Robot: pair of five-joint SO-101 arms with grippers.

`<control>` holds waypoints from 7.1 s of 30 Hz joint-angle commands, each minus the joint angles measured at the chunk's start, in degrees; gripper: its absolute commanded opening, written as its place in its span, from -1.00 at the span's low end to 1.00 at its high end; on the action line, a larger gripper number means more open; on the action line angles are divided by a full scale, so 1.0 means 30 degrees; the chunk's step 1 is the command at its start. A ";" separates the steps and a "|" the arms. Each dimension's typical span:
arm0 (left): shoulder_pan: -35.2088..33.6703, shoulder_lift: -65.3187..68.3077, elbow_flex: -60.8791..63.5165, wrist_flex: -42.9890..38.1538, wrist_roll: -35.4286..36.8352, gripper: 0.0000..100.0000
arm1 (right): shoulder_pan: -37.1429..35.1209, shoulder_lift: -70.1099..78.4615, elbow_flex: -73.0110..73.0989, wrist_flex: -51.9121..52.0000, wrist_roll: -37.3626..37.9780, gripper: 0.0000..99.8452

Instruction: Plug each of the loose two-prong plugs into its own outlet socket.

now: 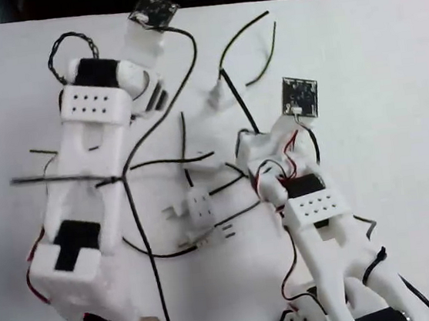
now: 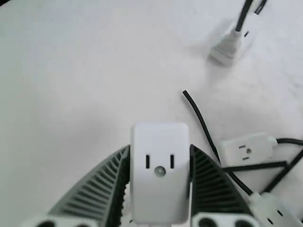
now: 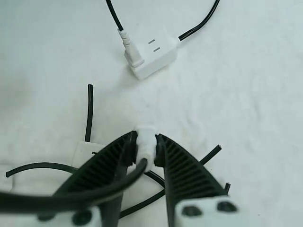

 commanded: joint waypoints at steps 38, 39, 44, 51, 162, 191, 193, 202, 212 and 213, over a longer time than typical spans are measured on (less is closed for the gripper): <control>-0.1304 -1.4286 2.3326 -0.8615 -0.1905 -0.54 | -0.0015 -0.0044 -0.0586 -0.0366 0.0000 -0.97; -0.1832 -1.4286 2.3297 -0.8879 -0.1963 -0.51 | -0.0015 -0.0044 -0.0586 -0.0366 0.0000 -0.97; -0.2886 -1.4286 2.3443 -0.9026 -0.4571 -0.49 | -0.0015 -0.0044 -0.0586 -0.0366 0.0000 -0.97; -0.2388 -1.4198 2.3560 -0.8088 -0.4835 -0.49 | -0.0015 -0.0044 -0.0586 -0.0366 0.0000 -0.97; -0.0630 -1.0330 2.0689 -0.5128 -0.2989 -0.88 | -0.0015 -0.0044 -0.0586 -0.0366 0.0498 -0.97; -0.1773 -0.4967 1.8608 -0.6974 -0.2842 -0.74 | -0.0015 -0.0044 -0.0586 -0.0249 0.0527 -0.97; -0.2623 -0.3736 1.7465 -0.6857 -0.3604 -0.72 | -0.0015 -0.0044 -0.0586 -0.0249 0.0527 -0.97; -0.4088 -0.1685 1.4799 -0.6388 -0.3751 -0.43 | -0.0366 -0.0044 -0.0586 -0.0249 0.0527 -0.97; -0.5729 -0.1509 1.1956 -0.5656 -0.3780 -0.43 | -0.0366 -0.0044 -0.0586 -0.0249 0.0527 -0.97; -0.5993 -0.1509 1.1839 -0.5685 -0.3780 -0.43 | -0.0366 -0.0044 -0.0586 -0.0249 0.0527 -0.97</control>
